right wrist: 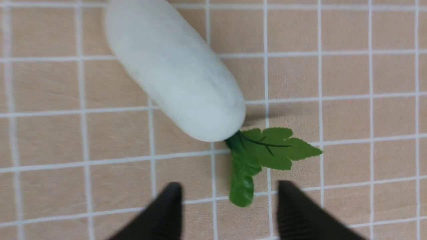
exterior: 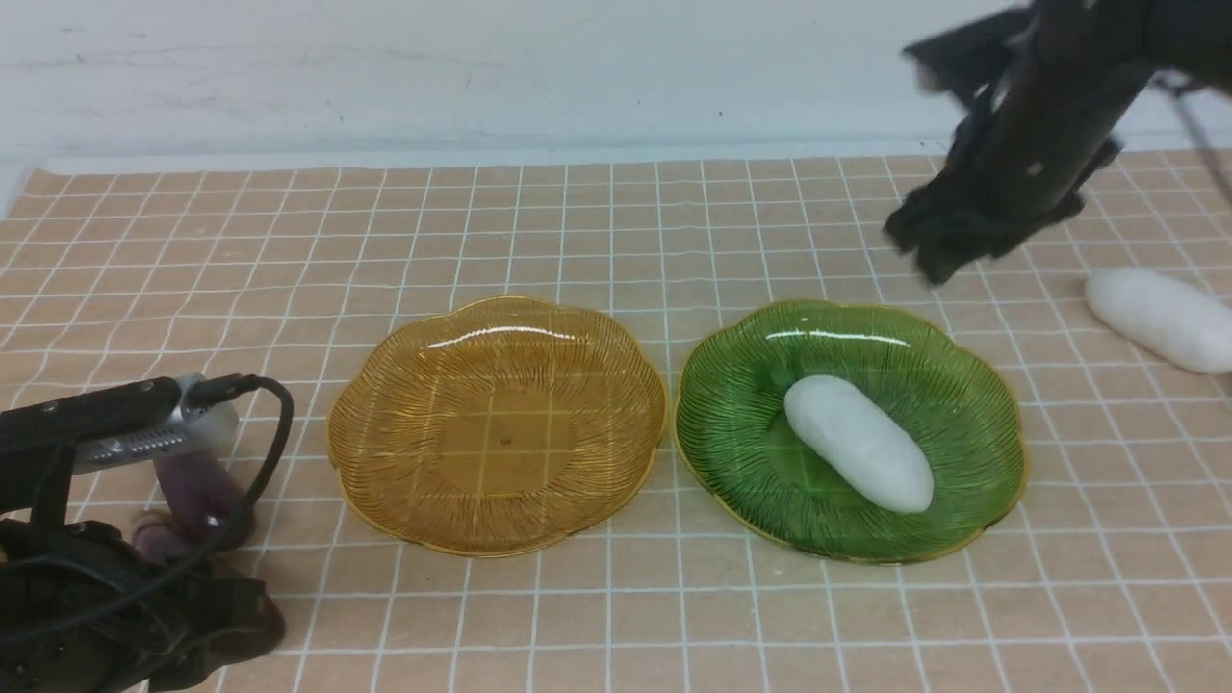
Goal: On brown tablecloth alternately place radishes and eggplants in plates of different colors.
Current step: 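Place the white radish on the plate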
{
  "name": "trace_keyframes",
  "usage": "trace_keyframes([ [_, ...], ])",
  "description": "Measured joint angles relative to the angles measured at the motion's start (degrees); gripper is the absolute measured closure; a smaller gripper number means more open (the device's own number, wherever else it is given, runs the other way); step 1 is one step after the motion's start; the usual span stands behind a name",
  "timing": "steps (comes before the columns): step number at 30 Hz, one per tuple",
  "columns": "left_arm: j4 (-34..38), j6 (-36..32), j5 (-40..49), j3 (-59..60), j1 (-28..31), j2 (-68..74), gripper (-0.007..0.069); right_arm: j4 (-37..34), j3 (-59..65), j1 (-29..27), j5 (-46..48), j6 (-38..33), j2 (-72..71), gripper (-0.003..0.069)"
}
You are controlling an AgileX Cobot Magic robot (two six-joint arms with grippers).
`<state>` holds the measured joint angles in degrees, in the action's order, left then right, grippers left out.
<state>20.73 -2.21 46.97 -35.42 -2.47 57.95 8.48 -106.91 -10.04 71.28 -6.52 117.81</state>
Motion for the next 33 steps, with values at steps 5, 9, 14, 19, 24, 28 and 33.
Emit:
trace_keyframes([
  [5,0.0,-0.3,-0.8,0.0,0.0,0.0,0.032,0.2,0.0,-0.7,-1.9,-0.2,4.6,0.004],
  [9,0.0,-0.3,-1.0,0.0,0.0,0.0,0.032,-0.5,0.0,-0.7,-9.3,-1.7,8.7,-0.0029],
  [14,0.0,-0.3,-1.2,0.0,0.0,0.0,0.032,-3.4,0.0,-0.7,-15.2,-5.4,12.5,-0.0027],
  [19,0.0,0.3,-1.5,0.0,0.0,0.0,0.032,-6.1,-0.2,-0.7,-16.3,-8.3,14.9,0.0043],
  [24,-0.9,2.6,-0.5,-2.0,0.0,0.0,0.032,-6.9,-1.7,-0.7,-11.5,-8.5,15.2,0.016],
  [28,-3.6,4.5,1.3,-6.7,0.0,0.1,0.032,-9.2,-4.3,-0.7,-4.2,-5.6,14.1,0.016],
  [33,-8.8,6.5,2.3,-10.5,0.0,0.1,0.032,-19.1,-3.7,-0.4,-1.5,-1.0,9.6,0.016],
])
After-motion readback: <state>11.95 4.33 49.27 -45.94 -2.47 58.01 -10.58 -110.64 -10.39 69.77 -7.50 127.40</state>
